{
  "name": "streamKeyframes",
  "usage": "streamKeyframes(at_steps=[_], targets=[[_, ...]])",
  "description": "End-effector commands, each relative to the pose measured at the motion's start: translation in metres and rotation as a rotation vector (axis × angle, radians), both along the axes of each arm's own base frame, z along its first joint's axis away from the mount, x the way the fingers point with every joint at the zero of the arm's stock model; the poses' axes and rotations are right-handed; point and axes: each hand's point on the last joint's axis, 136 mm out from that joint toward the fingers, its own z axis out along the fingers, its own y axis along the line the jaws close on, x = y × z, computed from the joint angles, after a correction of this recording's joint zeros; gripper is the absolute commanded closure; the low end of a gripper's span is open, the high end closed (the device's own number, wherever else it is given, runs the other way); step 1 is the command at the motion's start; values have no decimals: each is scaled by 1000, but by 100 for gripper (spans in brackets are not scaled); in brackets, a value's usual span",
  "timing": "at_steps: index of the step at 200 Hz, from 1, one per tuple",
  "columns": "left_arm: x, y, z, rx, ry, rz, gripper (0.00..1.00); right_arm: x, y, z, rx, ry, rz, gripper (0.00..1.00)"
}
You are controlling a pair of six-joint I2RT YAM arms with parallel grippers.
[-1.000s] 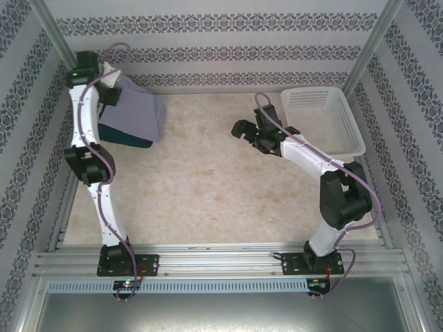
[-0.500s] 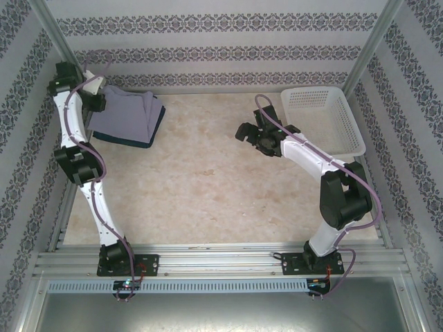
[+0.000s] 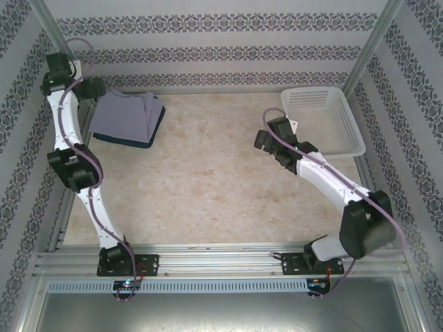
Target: Fold and stack the skirts
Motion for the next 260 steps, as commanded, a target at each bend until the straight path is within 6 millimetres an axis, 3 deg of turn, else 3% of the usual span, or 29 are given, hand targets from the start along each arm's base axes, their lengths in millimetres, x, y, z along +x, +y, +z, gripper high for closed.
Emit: streamKeyframes(at_steps=[1, 17, 48, 66, 86, 102, 122, 153, 193, 232, 260], targets=[[-15, -34, 77, -39, -274, 64, 0, 6, -24, 21, -216, -178, 59, 2], [-43, -52, 83, -46, -335, 91, 0, 4, -31, 19, -238, -232, 96, 2], [-109, -81, 58, -98, -368, 147, 0, -3, -57, -2, -251, -233, 68, 2], [-152, -86, 20, -83, -335, 212, 0, -4, -79, -14, -234, -235, 3, 2], [-197, -87, -32, -86, -261, 296, 0, -1, -95, -13, -234, -248, -22, 2], [-223, -87, -70, -99, -206, 358, 0, 0, -104, -18, -253, -225, -23, 2], [-244, -84, -106, -102, -192, 435, 0, 0, -114, -40, -262, -171, -22, 2], [-246, -84, -155, -108, -174, 445, 0, 12, -99, -57, -181, -227, 89, 2], [-206, -102, -194, -161, -155, 278, 0, 23, -76, -49, -209, -332, 271, 2], [-163, -125, -179, -189, -296, 89, 0, 14, -79, -60, -161, -424, 280, 2], [-152, -139, -173, -130, -293, -16, 0, 16, -93, -62, -173, -407, 200, 2]])
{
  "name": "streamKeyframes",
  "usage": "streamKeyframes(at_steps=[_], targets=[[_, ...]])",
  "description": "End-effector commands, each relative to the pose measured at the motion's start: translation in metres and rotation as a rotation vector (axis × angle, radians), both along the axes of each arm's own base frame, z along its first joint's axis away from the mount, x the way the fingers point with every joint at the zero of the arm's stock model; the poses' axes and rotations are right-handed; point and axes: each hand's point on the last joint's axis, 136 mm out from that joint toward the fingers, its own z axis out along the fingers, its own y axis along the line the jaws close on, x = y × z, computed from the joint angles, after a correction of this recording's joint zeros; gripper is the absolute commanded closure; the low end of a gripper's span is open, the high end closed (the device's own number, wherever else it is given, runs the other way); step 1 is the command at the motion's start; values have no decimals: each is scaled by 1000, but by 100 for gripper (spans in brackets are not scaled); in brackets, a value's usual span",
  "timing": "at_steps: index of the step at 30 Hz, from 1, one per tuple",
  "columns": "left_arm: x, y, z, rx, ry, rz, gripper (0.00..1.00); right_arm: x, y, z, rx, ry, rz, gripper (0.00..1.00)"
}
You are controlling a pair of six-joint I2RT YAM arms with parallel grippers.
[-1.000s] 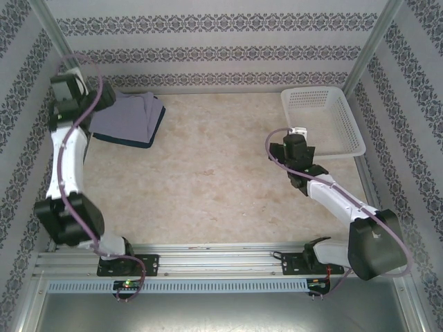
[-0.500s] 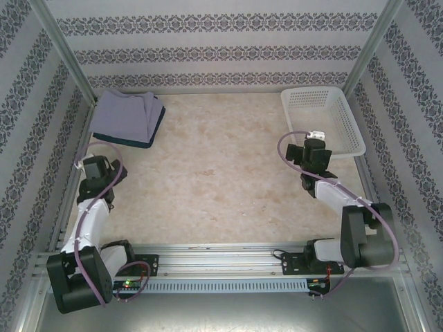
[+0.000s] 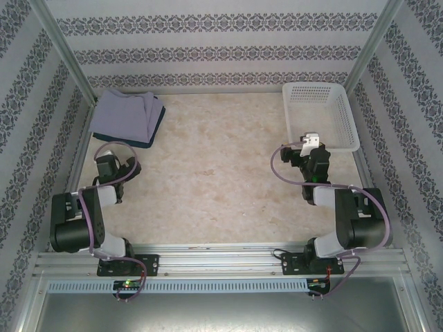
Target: Fold and stack the skirts
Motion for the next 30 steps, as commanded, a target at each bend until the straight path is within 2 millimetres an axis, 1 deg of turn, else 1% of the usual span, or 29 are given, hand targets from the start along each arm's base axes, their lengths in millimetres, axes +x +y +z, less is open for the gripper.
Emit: streamKeyframes(at_steps=[1, 3, 4, 7, 9, 10, 11, 12, 13, 14, 15, 16, 18, 20, 22, 24, 25, 30], targets=[[33, -17, 44, 108, -183, -152, 0, -6, -2, -19, 44, 50, -14, 2], [34, -28, 51, 198, -243, -190, 0, -6, -2, -19, 41, 47, -13, 2], [35, -34, 54, 214, -257, -219, 0, -7, -2, -20, 41, 56, -14, 2], [35, -46, 55, 279, -259, -246, 0, -6, -2, -19, 42, 51, -14, 2], [37, -57, 53, 324, -244, -276, 0, -6, -1, -19, 41, 48, -13, 2], [39, -65, 46, 353, -227, -307, 0, -6, -2, -19, 39, 50, -14, 2], [40, -70, 35, 383, -218, -317, 0, -6, -2, -19, 40, 47, -14, 2], [39, -71, 42, 433, -283, -294, 0, -6, -2, -19, 40, 48, -15, 2], [32, -60, 42, 421, -254, -223, 0, -6, -2, -19, 40, 48, -15, 2], [28, -54, 39, 411, -240, -187, 0, -6, -2, -19, 40, 48, -14, 2], [32, -53, 42, 429, -266, -180, 0, -6, -2, -19, 40, 48, -14, 2], [35, -54, 44, 442, -263, -184, 0, -6, -1, -20, 39, 50, -14, 2], [33, -55, 38, 429, -220, -190, 0, -6, -1, -19, 40, 48, -13, 2], [35, -55, 43, 443, -254, -186, 0, -6, -1, -19, 39, 48, -14, 2], [34, -55, 40, 434, -235, -188, 0, -6, -1, -20, 39, 51, -14, 2], [35, -55, 43, 439, -248, -186, 0, -5, -2, -20, 41, 55, -16, 2], [34, -55, 40, 434, -235, -187, 0, -5, -1, -20, 40, 55, -15, 2], [35, -55, 42, 440, -249, -186, 0, -6, -1, -19, 38, 49, -14, 2]])
